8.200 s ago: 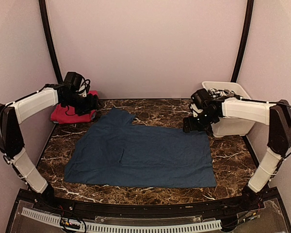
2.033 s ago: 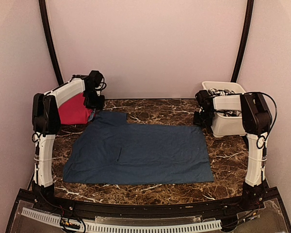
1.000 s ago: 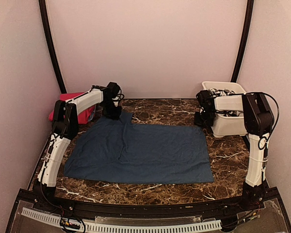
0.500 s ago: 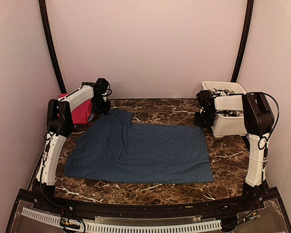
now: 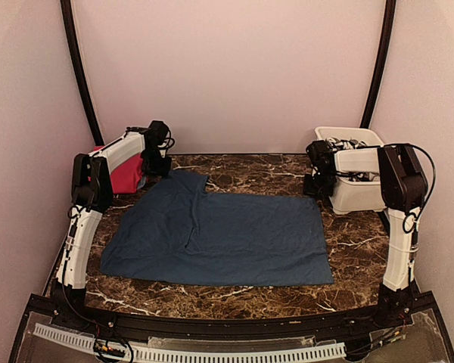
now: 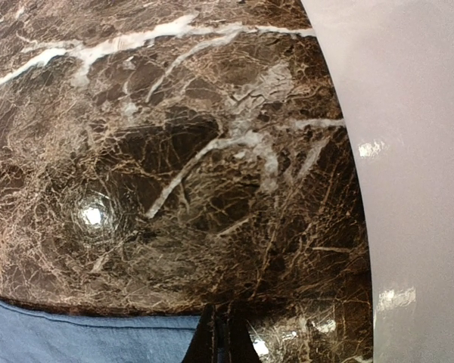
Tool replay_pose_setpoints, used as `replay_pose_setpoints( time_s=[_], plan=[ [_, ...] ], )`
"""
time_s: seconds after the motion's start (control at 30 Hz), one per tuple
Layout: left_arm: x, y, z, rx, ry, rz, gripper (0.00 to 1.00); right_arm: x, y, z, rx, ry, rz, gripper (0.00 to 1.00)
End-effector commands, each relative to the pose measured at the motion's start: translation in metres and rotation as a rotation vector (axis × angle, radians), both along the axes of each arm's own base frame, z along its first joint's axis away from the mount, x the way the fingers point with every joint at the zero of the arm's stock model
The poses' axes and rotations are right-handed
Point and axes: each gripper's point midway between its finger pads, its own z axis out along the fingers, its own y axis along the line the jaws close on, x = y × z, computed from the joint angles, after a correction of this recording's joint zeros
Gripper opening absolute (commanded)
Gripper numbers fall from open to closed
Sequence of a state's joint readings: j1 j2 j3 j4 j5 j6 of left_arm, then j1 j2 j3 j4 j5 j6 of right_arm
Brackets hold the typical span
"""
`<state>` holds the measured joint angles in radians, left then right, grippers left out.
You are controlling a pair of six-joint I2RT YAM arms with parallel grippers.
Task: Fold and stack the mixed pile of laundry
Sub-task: Pick up the 1/3-folded T-shirt from the center of the board.
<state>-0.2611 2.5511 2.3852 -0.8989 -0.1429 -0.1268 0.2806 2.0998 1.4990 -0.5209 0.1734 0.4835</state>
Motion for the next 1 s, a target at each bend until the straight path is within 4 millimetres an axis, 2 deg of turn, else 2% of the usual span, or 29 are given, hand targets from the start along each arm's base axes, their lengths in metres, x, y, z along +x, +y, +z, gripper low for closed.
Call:
replay_pose_setpoints(
  time_s=[0.0, 0.23, 0.43, 0.5, 0.67, 0.87, 0.97],
  plan=[
    [0.001, -0.003, 0.004, -0.01, 0.002, -0.03, 0.41, 0.005, -0.002, 0.015, 0.004, -0.032, -0.001, 0.0],
    [0.006, 0.0, -0.017, 0.018, 0.025, -0.028, 0.48, 0.005, -0.002, 0.013, 0.0, -0.03, 0.005, 0.0],
    [0.006, -0.004, -0.036, 0.0, 0.057, -0.036, 0.45, 0.006, -0.004, 0.015, -0.015, -0.033, 0.009, 0.0],
    [0.003, -0.006, -0.041, -0.014, 0.074, -0.035, 0.41, 0.007, -0.003, 0.016, -0.011, -0.037, 0.011, 0.0],
    [-0.002, -0.013, -0.043, -0.077, 0.102, -0.04, 0.19, 0.01, 0.008, 0.02, 0.019, -0.047, 0.039, 0.0],
    [0.004, -0.016, -0.022, -0.156, 0.071, -0.038, 0.02, 0.012, 0.019, 0.028, 0.023, -0.059, 0.067, 0.0],
    [0.007, -0.014, -0.006, -0.163, 0.04, -0.037, 0.0, 0.014, 0.021, 0.037, 0.029, -0.079, 0.075, 0.0]
  ],
)
